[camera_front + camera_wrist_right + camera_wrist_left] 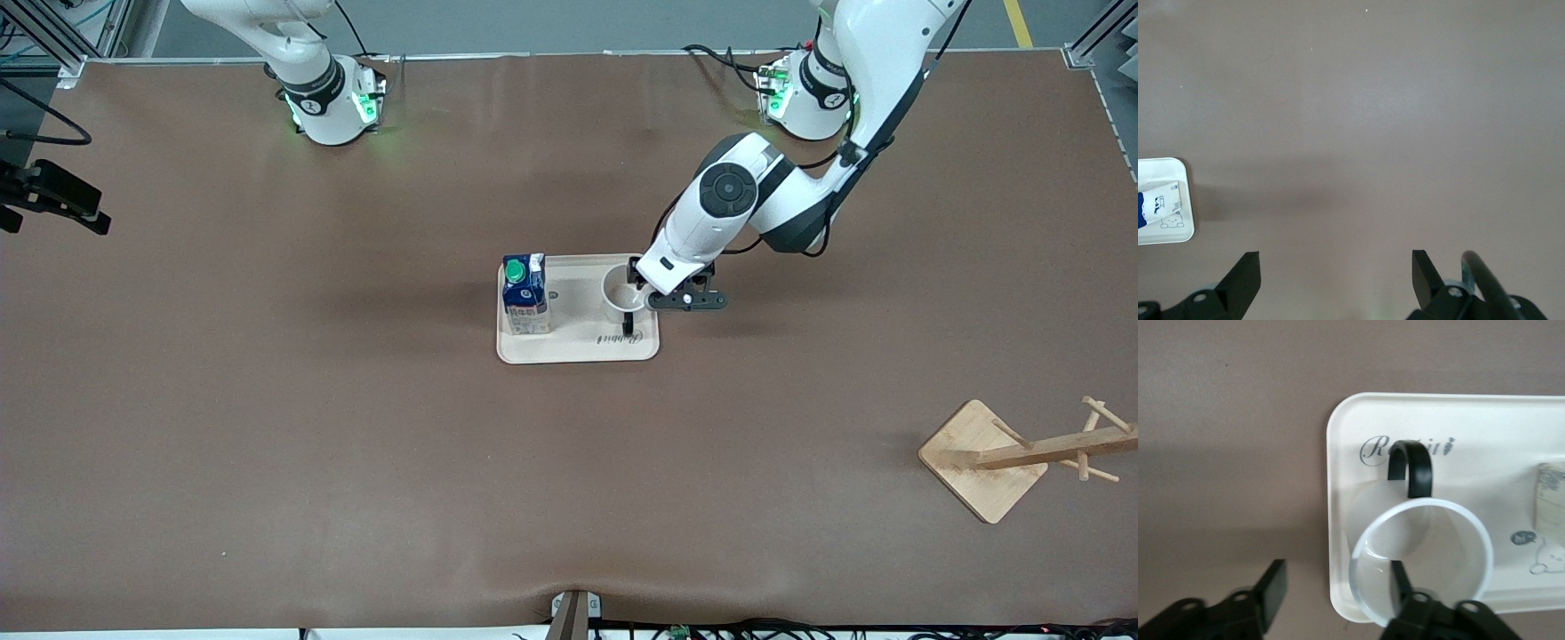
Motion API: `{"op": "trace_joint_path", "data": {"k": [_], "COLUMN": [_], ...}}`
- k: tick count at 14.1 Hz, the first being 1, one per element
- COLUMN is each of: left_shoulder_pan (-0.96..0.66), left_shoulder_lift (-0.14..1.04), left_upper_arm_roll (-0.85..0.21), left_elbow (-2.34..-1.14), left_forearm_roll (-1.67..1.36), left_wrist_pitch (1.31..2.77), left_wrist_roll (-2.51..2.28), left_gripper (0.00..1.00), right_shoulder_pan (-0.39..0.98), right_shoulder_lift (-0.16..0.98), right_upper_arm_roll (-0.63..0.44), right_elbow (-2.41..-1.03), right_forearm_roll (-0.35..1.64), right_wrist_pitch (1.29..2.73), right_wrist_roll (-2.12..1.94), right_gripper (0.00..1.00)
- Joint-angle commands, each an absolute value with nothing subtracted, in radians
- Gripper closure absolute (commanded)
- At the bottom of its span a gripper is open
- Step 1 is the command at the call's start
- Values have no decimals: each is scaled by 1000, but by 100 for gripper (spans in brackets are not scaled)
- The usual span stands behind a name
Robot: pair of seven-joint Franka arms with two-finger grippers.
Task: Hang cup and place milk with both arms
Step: 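Reach the left gripper down to the white mug's black handle, then grasp the mug handle with the left gripper and lift it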
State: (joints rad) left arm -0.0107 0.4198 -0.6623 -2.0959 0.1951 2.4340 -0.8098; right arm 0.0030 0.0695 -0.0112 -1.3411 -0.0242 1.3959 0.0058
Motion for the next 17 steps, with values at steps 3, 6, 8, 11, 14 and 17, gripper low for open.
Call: {"op": "trace_joint_path", "data": {"k": [3, 6, 8, 11, 14, 17], "left_shoulder_pan": [-44, -48, -48, -41, -9, 144], "left_shoulder_lift": [486, 528, 528, 493, 395, 319], "left_upper_arm_roll": [-660, -660, -660, -666, -666, -698], "left_elbow": [-2075, -2033, -2002, -1928, -1893, -1855], "left_forearm_roll": [366, 399, 400, 399, 390, 344], "left_wrist_pitch": [2439, 2439, 2437, 2390, 2280, 2171], "left_wrist_roll": [-1004, -1031, -1028, -1028, -990, -795], "left_gripper": [69, 100, 100, 100, 100, 100], "right_shoulder_pan": [14, -1, -5, -3, -12, -25], "right_shoulder_lift": [100, 107, 156, 192, 213, 310], "right_upper_arm_roll": [-2, -3, -3, -3, -6, -5], "right_elbow": [-1333, -1338, -1335, -1367, -1388, -1388], "right_forearm_roll": [-26, -23, -15, -6, 37, 60], "right_wrist_pitch": [1362, 1364, 1365, 1355, 1306, 1253], "right_wrist_roll": [2, 2, 9, 14, 15, 5], "right_gripper": [0, 0, 0, 0, 0, 0]}}
